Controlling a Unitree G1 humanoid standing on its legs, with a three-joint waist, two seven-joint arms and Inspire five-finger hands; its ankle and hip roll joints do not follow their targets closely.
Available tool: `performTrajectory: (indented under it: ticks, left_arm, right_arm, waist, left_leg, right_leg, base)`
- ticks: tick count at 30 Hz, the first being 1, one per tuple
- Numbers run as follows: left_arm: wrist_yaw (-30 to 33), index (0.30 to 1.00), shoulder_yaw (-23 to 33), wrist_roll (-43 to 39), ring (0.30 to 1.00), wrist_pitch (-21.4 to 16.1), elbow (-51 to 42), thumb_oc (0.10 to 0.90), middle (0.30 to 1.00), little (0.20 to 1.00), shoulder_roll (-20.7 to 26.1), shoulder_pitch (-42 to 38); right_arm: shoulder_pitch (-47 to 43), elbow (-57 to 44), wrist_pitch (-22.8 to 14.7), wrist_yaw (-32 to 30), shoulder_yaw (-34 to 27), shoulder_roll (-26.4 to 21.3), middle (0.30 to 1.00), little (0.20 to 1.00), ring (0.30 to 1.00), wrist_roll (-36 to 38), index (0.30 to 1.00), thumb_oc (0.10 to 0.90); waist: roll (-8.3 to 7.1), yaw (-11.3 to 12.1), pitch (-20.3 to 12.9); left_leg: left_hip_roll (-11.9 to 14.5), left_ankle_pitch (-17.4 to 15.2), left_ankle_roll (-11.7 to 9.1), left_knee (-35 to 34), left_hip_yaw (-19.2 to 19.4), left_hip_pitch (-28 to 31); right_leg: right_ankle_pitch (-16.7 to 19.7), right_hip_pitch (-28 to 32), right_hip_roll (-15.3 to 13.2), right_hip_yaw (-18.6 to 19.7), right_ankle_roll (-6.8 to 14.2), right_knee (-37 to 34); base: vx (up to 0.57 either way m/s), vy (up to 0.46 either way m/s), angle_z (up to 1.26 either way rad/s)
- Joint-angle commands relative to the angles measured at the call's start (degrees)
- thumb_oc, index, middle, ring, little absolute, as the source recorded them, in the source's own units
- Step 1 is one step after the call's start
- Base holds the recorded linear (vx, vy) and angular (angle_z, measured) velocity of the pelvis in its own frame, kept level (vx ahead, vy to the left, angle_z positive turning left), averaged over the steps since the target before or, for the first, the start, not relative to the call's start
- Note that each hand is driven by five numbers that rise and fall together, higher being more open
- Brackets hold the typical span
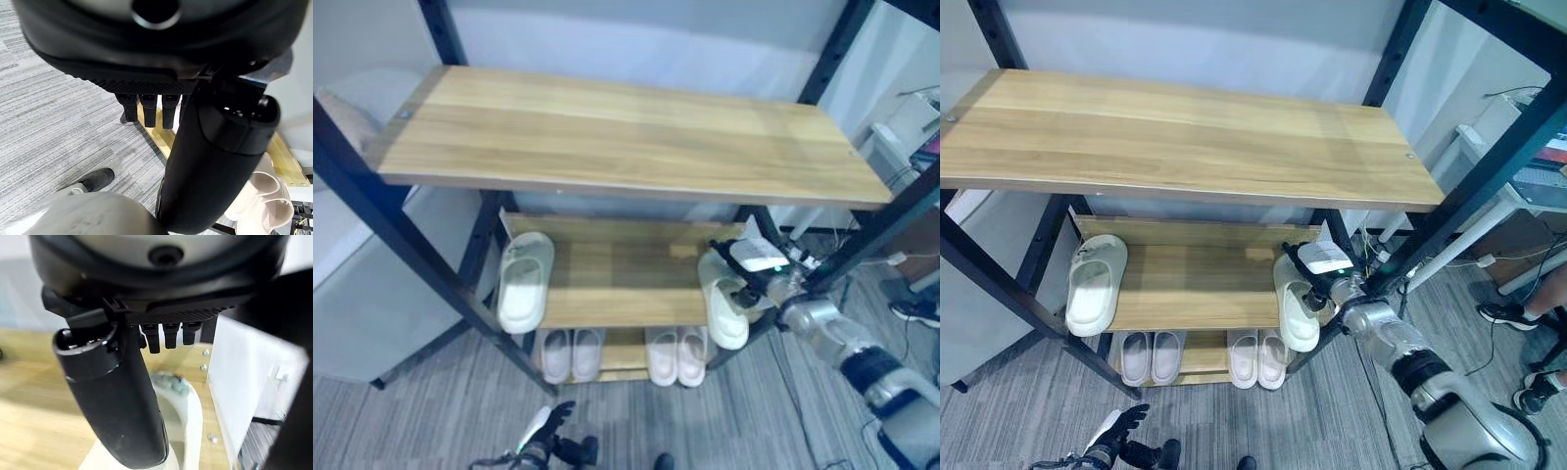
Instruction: Arrange the slippers neatly on the shoe rack.
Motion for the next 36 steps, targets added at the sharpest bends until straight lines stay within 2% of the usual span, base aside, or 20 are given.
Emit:
performTrajectory:
  ticks: [1,2,9,21,31,36]
  left_arm:
    - [0.9,0.900,-4.1,0.1,0.900,-3.0,1.8,0.800,0.900,0.900,-2.2,-2.9]
    - [1.1,0.900,-4.0,0.0,0.900,-3.0,1.9,0.800,0.900,0.900,-2.1,-3.0]
    - [1.6,0.900,-3.7,-0.5,0.900,-2.9,2.3,0.800,0.900,0.900,-2.2,-3.1]
    - [2.0,0.900,-3.5,-0.8,0.900,-2.8,1.9,0.800,0.900,0.900,-2.4,-3.9]
    - [2.6,0.900,-3.2,-0.6,0.900,-3.0,0.6,0.800,0.900,0.900,-0.8,-3.8]
    - [3.0,0.900,-3.5,-0.6,0.900,-3.3,0.0,0.800,0.900,0.900,-0.2,-3.8]
  right_arm:
    - [-10.0,4.2,1.3,-3.1,-0.5,-1.1,0.328,0.328,0.328,0.4,0.328,0.419]
    - [-10.6,4.7,1.3,-3.2,-0.3,-0.7,0.300,0.300,0.300,0.6,0.300,0.400]
    - [-11.1,4.2,1.1,-3.7,-0.9,0.5,0.300,0.300,0.300,2.2,0.300,0.400]
    - [-11.7,-6.4,0.0,-5.8,-4.6,2.1,0.300,0.300,0.300,4.8,0.300,0.400]
    - [-14.7,-12.8,-1.2,-9.7,-6.0,6.2,0.300,0.300,0.300,3.8,0.300,0.400]
    - [-17.0,-10.3,-0.6,-11.2,-5.4,7.2,0.300,0.300,0.300,2.8,0.300,0.400]
  waist:
    - [0.00,2.4,0.1]
    - [-0.13,2.5,0.1]
    - [-0.70,2.9,0.3]
    - [-1.59,3.8,0.7]
    - [-3.03,8.0,2.2]
    - [-3.46,9.9,3.2]
  left_leg:
    - [-0.3,-3.8,0.0,-0.5,-0.1,1.0]
    - [-0.4,-3.9,0.0,-0.5,0.0,1.0]
    - [-0.5,-4.1,0.2,-0.5,-0.1,1.1]
    - [-0.8,-4.4,0.5,-0.5,-0.8,1.2]
    - [-1.2,-4.0,0.7,-0.3,-3.3,-0.3]
    - [-1.6,-3.6,0.6,-0.1,-4.7,-1.6]
  right_leg:
    - [-5.7,3.1,-2.0,-0.8,5.2,0.9]
    - [-5.6,3.0,-2.0,-0.8,5.2,0.9]
    - [-5.3,2.9,-2.2,-0.8,5.3,1.0]
    - [-5.2,3.1,-2.6,-1.4,5.4,1.2]
    - [-5.3,2.7,-2.9,-4.0,5.5,1.5]
    - [-5.4,2.3,-3.2,-5.7,5.4,1.6]
  base:
    - [0.00,-0.003,-0.03]
    - [0.00,0.000,-0.03]
    - [0.00,0.000,0.00]
    - [0.00,-0.001,0.00]
    - [-0.01,-0.005,0.16]
    - [-0.01,-0.006,0.22]
